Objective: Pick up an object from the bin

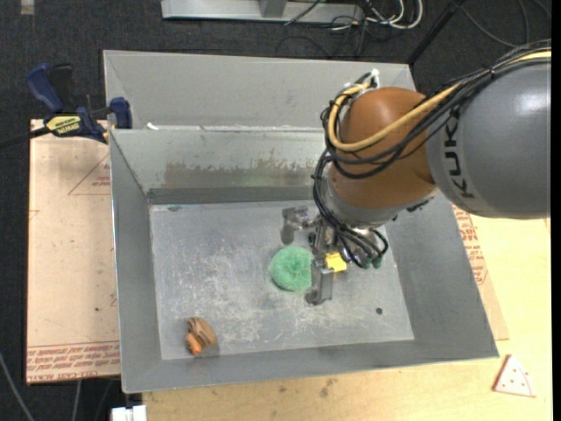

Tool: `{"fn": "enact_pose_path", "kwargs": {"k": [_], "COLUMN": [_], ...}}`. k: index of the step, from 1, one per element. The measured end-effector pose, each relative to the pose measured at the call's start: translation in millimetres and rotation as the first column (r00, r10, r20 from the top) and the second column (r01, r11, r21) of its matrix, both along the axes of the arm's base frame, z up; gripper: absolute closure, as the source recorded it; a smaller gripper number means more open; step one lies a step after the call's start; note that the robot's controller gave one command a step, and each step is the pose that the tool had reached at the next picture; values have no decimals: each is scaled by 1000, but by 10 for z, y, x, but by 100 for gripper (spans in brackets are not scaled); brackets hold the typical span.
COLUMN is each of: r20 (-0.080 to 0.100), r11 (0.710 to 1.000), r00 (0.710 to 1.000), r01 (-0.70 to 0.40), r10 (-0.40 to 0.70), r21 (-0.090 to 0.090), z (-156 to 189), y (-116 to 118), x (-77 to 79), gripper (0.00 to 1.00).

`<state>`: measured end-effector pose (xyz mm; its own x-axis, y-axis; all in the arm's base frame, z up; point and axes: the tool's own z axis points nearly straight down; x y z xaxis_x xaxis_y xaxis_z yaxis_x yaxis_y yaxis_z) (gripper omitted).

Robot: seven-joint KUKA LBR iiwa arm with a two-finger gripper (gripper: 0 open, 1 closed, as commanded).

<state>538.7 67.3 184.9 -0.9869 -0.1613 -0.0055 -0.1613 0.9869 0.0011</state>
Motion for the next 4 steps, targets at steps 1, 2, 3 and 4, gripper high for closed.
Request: {"fn": "enact_pose_path", "kwargs": {"k": [1,2,3,4], "r20": [-5,-2,-2,-3], "r11": [1000,1000,999,999], "r00": [1000,1000,999,999], "r01": [-6,-25,45,45], "r10": [6,25,-45,-45], "r21": [-1,-1,0,0], "z": [-365,-825,-942,-942], "y": [-124,-419,-402,-402], "x": [-14,187,665,665], "gripper": [0,0,100,100]}}
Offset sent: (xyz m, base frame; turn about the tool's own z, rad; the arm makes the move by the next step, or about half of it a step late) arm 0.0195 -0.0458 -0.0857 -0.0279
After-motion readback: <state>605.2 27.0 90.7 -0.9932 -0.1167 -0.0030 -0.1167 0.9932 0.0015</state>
